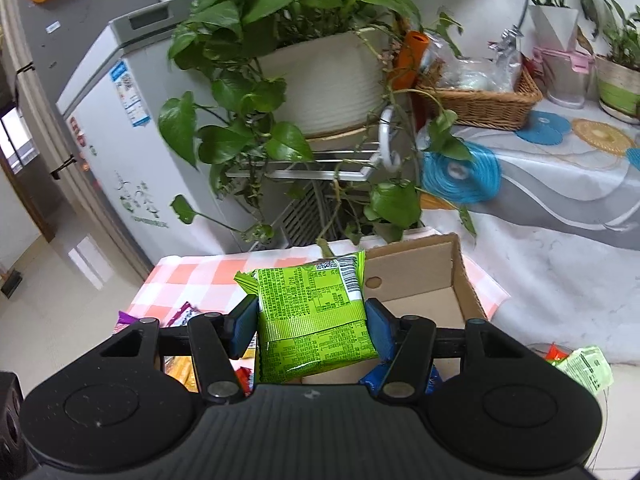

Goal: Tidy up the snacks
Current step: 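Carry the green bag into the box with right while left drops red bag there, then move the left tool to the purple packet while right approaches the yellow bag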

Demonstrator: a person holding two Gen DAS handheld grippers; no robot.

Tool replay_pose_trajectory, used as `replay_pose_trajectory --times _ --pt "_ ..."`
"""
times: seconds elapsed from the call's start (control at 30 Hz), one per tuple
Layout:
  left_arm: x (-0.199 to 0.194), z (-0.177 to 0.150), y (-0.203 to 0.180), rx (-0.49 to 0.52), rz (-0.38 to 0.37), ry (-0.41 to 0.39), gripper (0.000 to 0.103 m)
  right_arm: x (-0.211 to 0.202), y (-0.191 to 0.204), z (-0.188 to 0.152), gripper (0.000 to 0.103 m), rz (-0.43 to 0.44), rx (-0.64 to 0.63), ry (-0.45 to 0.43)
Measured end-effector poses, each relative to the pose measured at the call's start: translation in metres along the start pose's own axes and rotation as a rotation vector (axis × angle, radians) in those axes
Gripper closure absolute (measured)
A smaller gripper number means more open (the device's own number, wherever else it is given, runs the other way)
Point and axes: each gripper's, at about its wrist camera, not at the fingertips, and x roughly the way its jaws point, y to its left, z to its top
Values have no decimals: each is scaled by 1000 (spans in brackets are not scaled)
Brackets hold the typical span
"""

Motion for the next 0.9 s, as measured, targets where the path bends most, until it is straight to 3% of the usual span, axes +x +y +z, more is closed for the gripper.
replay_pose_trajectory --times 0.07,0.13,0.33,0.9 --pt "3 0 -3 1 -7 -6 28 2 -3 0 37 -14 16 6" --pt "3 -1 -6 8 -11 -10 19 4 -6 0 34 -27 30 10" --pt "-7 4 -5 49 8 -31 11 2 -12 1 28 -24 79 -10" --pt "-49 1 74 17 124 16 7 12 19 -4 22 69 -26 6"
